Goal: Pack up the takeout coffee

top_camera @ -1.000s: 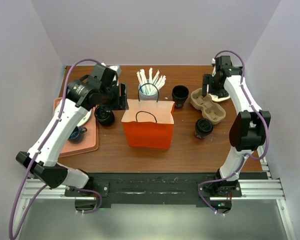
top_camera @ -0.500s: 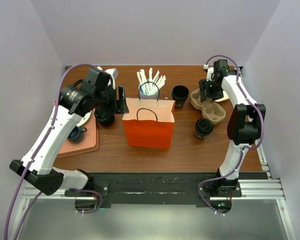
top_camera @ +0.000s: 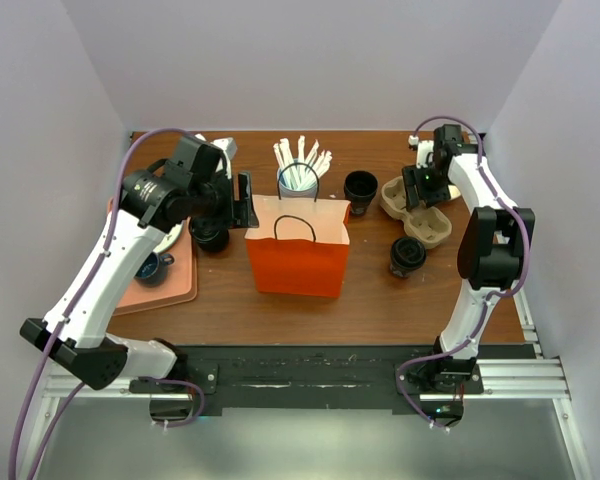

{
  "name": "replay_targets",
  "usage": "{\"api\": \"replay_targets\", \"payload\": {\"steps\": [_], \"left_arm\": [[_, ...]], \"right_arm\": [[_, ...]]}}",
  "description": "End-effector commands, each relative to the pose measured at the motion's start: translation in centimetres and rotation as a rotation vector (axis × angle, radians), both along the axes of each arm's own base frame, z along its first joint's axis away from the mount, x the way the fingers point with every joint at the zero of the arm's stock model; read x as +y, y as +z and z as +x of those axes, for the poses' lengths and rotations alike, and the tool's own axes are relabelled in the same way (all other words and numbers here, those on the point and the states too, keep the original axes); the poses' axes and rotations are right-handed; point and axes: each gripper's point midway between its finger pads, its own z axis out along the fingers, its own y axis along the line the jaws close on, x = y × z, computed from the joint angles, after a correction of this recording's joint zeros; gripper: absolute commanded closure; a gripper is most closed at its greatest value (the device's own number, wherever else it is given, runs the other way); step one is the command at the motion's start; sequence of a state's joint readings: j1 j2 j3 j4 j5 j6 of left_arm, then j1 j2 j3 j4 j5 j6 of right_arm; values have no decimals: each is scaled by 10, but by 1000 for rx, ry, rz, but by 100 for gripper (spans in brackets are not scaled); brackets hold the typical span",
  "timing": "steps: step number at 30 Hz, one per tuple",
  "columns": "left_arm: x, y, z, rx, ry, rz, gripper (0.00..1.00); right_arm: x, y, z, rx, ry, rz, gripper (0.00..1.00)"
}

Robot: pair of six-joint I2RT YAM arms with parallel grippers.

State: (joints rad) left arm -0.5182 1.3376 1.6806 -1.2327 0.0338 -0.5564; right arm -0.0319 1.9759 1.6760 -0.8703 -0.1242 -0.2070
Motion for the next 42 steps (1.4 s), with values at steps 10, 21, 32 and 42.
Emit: {"api": "replay_targets", "payload": {"steps": [10,21,32,42], "left_arm": [[-2,-1,0,2,-17,-5,27],[-2,-4,2,0,-24,7,26],[-2,-4,7,-18,-23,8,26],[-6,2,14,-54,-35,2,27]], "right_arm": [[4,2,4,-29,49,14,46],[3,-5,2,-20,49,-7,54],[-8,36,10,-104,13,-68,73],[-11,52,0,-119,-39,-76,73]]}}
